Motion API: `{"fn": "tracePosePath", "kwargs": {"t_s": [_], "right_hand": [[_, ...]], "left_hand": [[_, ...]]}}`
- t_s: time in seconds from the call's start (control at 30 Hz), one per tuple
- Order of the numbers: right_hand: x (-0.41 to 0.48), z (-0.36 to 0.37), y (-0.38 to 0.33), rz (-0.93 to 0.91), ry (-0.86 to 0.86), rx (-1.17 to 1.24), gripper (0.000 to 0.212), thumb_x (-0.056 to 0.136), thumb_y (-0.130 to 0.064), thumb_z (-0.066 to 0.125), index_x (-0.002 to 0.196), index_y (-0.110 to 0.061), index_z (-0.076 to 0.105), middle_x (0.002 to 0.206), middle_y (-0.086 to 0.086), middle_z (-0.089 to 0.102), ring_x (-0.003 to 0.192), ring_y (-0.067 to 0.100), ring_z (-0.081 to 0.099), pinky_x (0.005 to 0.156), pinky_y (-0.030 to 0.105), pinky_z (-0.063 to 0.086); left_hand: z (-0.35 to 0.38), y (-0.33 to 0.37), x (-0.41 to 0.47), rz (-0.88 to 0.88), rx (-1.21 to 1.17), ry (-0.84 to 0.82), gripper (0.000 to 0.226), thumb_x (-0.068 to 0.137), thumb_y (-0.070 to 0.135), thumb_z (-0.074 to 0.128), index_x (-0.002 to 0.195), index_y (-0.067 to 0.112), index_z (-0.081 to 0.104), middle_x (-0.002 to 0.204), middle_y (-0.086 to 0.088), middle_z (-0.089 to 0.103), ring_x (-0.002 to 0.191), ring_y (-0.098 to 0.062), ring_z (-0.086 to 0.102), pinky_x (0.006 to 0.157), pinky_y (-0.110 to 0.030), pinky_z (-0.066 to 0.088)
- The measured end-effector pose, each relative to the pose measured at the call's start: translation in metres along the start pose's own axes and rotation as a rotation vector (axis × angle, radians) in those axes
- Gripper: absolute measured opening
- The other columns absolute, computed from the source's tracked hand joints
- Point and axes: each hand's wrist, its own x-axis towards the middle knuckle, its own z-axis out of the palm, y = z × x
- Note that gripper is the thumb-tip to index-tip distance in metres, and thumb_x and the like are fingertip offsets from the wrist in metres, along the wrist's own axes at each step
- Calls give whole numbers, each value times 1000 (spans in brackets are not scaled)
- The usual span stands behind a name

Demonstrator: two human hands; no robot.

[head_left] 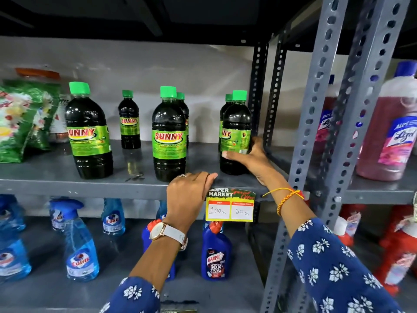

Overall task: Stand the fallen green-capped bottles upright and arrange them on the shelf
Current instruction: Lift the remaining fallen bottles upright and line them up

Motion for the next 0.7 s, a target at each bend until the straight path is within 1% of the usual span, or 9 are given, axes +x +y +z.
{"fn": "tracePosePath", "kwargs": {"t_s": [0.17, 0.27, 0.33, 0.4, 0.43, 0.5, 0.57, 0.63, 0.7], "right_hand": [[0, -1, 0, -7, 3, 44, 56, 49, -21, 78, 100, -18, 56, 103, 9, 67, 101, 28, 64, 96, 43, 49], [5, -1, 2, 17, -69, 108, 60, 41, -30, 75, 98, -21, 60, 108, 10, 68, 105, 28, 63, 100, 46, 46], [-1, -3, -4, 6, -80, 96, 65, 52, -28, 83, 108, -16, 51, 104, 2, 66, 98, 17, 63, 94, 35, 48], [-1, -4, -1, -23, -64, 91, 58, 66, -17, 81, 109, -17, 41, 94, -9, 59, 87, 4, 57, 79, 21, 45], [0, -4, 1, -38, -52, 85, 55, 68, -13, 79, 108, -17, 40, 91, -11, 57, 86, 5, 56, 77, 21, 44], [-1, -3, 1, -36, -50, 85, 48, 69, -11, 77, 105, -18, 47, 93, -6, 60, 93, 15, 59, 85, 27, 46], [1, -2, 0, -16, -72, 92, 43, 61, -18, 77, 98, -20, 55, 99, 1, 64, 104, 25, 61, 96, 36, 47], [3, -2, 2, -7, -93, 110, 48, 49, -28, 75, 94, -24, 58, 103, 3, 66, 108, 27, 61, 100, 43, 46], [3, -1, 3, -10, -92, 108, 62, 44, -34, 77, 101, -25, 54, 109, 3, 65, 108, 25, 60, 100, 42, 46]], "left_hand": [[2, 0, -1, 0, -4, -13, 63, 102, 43, 23, 64, 16, 65, 52, -1, 59, 44, -21, 54, 43, -27, 36], [-1, 1, 1, 15, 21, -7, 52, 98, 40, 35, 63, 16, 64, 52, -1, 59, 44, -21, 54, 43, -25, 35], [-2, 3, 2, 20, 42, 13, 49, 97, 38, 37, 61, 16, 64, 52, -1, 59, 44, -21, 53, 43, -25, 35], [-2, 3, 2, 15, 33, 8, 58, 101, 40, 28, 63, 16, 65, 54, 0, 59, 44, -21, 54, 43, -26, 36], [-1, 2, 1, 14, 31, 11, 61, 102, 40, 25, 64, 15, 65, 54, 0, 60, 44, -20, 54, 43, -26, 37], [-1, 1, 0, 14, 27, 15, 61, 102, 40, 25, 64, 15, 66, 54, -1, 60, 44, -21, 53, 43, -26, 37], [-1, 1, -1, 27, 21, 8, 62, 102, 39, 23, 66, 15, 66, 55, -1, 60, 45, -21, 54, 43, -26, 38], [-1, 1, -1, 34, 22, 9, 65, 103, 40, 19, 66, 15, 66, 55, -1, 60, 44, -21, 54, 43, -26, 37], [0, 0, -1, 36, 31, 13, 65, 103, 40, 20, 64, 14, 65, 53, -2, 59, 43, -21, 53, 43, -26, 36]]}}
